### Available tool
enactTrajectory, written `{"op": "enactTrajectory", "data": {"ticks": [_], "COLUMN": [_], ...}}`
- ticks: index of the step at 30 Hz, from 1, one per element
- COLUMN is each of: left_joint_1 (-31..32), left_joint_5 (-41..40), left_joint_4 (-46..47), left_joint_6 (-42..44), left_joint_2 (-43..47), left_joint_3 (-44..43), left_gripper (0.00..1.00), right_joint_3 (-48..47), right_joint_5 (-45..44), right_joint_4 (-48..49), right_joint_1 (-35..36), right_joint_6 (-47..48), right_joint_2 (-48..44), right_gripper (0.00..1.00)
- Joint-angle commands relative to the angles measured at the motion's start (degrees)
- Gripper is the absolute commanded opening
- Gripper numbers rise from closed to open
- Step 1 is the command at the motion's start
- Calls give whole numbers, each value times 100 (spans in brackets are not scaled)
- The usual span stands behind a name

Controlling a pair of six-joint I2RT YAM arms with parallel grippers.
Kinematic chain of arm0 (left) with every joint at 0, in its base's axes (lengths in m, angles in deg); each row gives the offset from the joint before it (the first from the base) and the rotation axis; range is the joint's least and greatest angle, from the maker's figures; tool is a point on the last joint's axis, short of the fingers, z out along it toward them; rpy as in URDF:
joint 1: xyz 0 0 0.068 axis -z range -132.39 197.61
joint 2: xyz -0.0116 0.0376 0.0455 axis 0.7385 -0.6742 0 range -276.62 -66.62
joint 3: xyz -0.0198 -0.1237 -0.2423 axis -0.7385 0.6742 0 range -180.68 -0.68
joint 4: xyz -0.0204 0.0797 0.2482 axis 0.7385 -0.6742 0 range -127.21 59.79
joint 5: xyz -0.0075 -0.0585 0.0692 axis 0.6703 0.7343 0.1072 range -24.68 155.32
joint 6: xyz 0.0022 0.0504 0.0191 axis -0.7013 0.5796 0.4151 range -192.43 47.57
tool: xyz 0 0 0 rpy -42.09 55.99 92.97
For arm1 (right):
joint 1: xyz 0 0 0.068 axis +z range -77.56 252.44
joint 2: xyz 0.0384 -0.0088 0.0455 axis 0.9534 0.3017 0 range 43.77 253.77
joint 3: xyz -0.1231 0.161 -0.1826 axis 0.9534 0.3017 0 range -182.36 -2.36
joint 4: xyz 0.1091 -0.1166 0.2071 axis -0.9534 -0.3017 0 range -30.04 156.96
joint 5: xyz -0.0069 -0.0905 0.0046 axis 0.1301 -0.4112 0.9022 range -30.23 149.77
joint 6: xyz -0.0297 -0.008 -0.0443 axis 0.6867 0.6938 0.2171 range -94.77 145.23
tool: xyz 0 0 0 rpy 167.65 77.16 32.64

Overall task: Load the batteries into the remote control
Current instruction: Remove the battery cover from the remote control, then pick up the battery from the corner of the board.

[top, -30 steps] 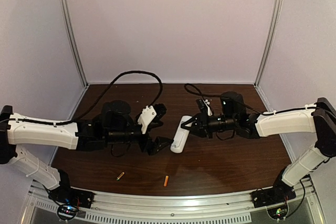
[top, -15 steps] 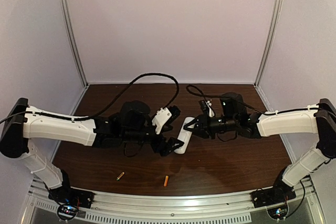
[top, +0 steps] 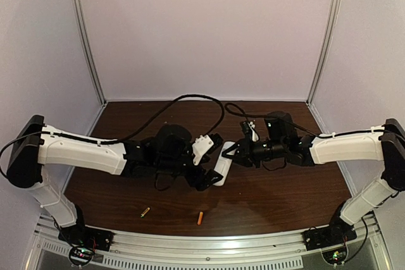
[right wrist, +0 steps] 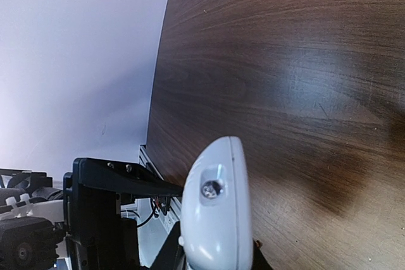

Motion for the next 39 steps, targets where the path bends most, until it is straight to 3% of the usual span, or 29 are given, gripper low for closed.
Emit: {"op": "enactTrajectory", "data": {"ticks": [1,23,32,39], "left_joint_1": [36,-200,-492,-492], "left_joint_5": [-361,-1352,-1029,-688], "left_joint_4": [-320,-657,-568,-811], "left_joint_6": [10,-3,-113,-450], "left_joint_2": [-218,144,450,791], "left_joint_3": [-296,-213,126,547], "left_gripper": [84,80,81,81], "right_joint_3": [-143,-46,37,510], "right_joint_5": [-105,-313,-335,-123], "right_joint_4": [5,-320,-344,158], "right_joint_1": [-9,-113,-338,-615], "right_joint_6": [81,211,386,535], "right_joint_2": [-183,-121,-261,-696], "right_gripper": [0,0,0,0]}}
